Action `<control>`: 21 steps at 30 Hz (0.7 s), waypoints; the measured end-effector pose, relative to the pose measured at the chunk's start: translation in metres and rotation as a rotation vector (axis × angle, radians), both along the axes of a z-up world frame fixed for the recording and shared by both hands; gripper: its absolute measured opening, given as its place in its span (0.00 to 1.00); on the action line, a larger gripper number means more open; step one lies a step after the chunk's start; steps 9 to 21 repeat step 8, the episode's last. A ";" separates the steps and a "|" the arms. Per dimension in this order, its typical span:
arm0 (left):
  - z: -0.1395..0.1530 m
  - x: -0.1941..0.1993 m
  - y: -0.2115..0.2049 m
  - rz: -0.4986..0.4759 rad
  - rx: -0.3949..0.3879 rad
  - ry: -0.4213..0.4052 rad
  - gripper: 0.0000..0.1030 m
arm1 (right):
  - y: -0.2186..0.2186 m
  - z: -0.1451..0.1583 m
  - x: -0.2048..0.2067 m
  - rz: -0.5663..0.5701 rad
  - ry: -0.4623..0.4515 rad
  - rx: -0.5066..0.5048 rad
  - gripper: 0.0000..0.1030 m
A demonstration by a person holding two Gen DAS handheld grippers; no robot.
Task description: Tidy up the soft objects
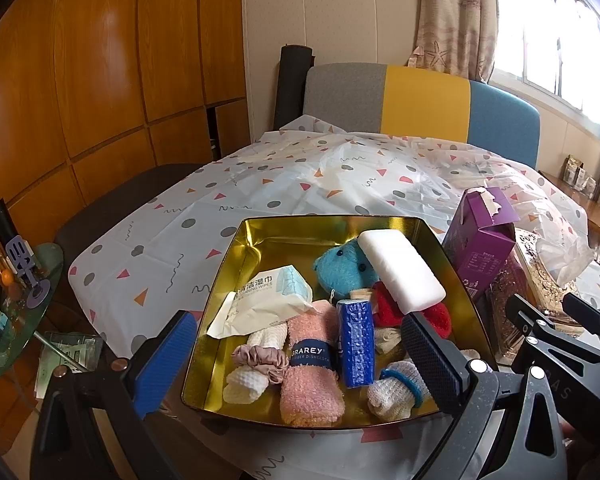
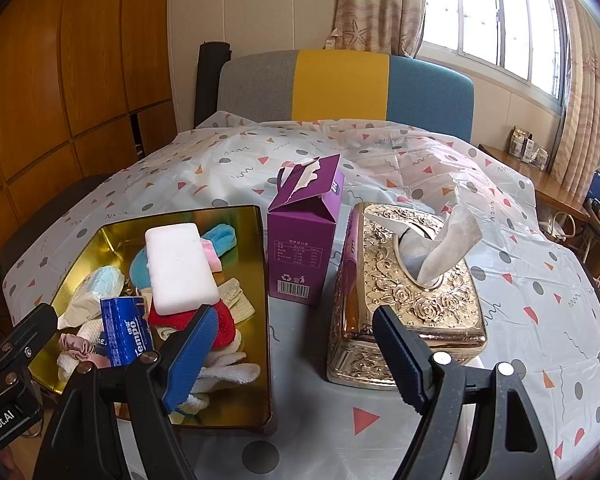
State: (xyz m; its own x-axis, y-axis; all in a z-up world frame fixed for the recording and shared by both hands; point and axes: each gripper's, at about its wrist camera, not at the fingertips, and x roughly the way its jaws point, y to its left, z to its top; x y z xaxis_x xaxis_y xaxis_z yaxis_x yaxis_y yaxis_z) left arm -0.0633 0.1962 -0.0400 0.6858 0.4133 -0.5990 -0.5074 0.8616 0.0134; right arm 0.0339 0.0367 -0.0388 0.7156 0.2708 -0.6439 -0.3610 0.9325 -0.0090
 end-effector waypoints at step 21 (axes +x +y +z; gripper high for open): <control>0.001 -0.001 0.001 -0.010 0.006 -0.013 0.96 | 0.000 0.000 -0.001 0.001 -0.002 0.000 0.79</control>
